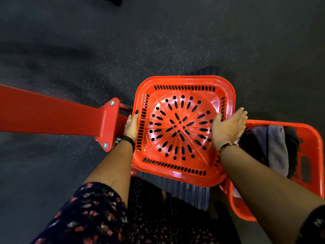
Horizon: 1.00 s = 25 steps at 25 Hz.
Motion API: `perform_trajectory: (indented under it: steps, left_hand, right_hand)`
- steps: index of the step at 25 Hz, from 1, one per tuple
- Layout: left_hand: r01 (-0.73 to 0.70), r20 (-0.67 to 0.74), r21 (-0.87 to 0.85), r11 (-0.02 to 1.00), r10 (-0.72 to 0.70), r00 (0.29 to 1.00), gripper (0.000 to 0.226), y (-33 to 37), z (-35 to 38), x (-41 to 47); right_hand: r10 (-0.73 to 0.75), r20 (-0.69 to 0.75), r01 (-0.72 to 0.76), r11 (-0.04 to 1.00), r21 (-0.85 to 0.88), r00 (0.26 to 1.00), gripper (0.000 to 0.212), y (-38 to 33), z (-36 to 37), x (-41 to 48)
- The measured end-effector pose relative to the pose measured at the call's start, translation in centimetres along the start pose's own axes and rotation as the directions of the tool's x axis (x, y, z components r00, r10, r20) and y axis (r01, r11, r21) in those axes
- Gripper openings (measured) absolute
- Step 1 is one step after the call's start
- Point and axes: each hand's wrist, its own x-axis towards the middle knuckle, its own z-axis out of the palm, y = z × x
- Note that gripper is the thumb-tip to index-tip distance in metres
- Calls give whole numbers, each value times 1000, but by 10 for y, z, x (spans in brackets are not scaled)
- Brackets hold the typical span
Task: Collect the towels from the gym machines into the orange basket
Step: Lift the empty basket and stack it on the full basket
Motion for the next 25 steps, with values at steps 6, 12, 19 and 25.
perform_trajectory:
  steps: [6, 12, 19, 25]
  left_hand:
    - [-3, -79, -69, 998, -2, 997, 85, 5, 6, -8]
    - [15, -1, -156, 988, -15, 1000, 89, 32, 14, -38]
    - [-17, 1, -176, 984, 18, 1000, 72, 36, 12, -36]
    - [-191, -57, -105, 976, 186, 981, 93, 138, 56, -182]
  right_hand:
    - [-22, 141, 26, 999, -23, 990, 87, 6, 2, 7]
    - [16, 210, -45, 990, 131, 977, 87, 3, -15, 9]
    - [-30, 226, -40, 953, 300, 974, 82, 1, -88, 8]
    - [-69, 173, -10, 908, 419, 983, 81, -10, -191, 14]
